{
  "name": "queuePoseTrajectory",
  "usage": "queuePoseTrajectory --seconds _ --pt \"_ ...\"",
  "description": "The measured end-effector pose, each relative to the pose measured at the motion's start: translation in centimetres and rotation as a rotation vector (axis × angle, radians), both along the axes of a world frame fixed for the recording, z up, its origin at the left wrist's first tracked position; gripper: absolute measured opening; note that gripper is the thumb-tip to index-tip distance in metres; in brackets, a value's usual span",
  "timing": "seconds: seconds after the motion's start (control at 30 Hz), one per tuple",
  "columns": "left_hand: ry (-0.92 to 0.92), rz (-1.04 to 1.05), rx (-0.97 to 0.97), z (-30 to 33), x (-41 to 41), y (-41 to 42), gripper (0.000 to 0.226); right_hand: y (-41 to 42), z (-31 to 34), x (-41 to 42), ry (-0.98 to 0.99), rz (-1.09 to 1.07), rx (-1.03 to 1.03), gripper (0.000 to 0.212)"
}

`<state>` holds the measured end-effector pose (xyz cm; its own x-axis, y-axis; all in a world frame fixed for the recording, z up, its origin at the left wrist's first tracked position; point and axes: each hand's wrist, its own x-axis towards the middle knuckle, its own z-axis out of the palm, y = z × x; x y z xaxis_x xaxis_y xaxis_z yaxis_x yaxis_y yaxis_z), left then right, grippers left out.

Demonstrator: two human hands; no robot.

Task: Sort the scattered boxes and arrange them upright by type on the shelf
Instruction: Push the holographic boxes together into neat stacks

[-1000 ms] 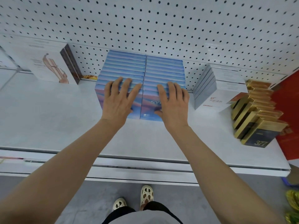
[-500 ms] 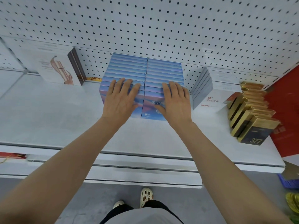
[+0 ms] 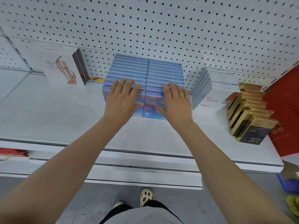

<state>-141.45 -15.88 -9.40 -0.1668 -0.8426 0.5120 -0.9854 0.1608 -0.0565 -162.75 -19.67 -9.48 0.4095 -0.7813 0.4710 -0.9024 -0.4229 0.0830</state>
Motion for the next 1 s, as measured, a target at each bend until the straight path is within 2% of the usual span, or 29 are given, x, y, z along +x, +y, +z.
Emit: queuePoseTrajectory --seconds 0.13,0.33,0.6,0.83,1.0 --pt "0.002 -0.012 -0.007 -0.1 -0.2 0.4 0.057 0.3 -0.1 -0.2 -0.022 0.022 -0.008 0.079" --pt "0.014 -0.005 -0.001 -0.5 0.0 0.9 0.055 0.5 -0.3 -0.6 -0.017 0.074 -0.05 0.071" --pt "0.111 -0.055 -0.105 -0.6 0.5 1.0 0.026 0.0 -0.8 0.1 -0.096 0.198 -0.182 0.014" --pt "0.112 -0.176 0.117 1.1 1.6 -0.8 0.041 -1.2 0.4 0.1 -0.112 0.248 0.038 0.017" --pt "0.189 -0.221 0.072 0.9 1.7 -1.2 0.021 -1.4 0.6 0.0 -0.168 0.274 -0.008 0.015"
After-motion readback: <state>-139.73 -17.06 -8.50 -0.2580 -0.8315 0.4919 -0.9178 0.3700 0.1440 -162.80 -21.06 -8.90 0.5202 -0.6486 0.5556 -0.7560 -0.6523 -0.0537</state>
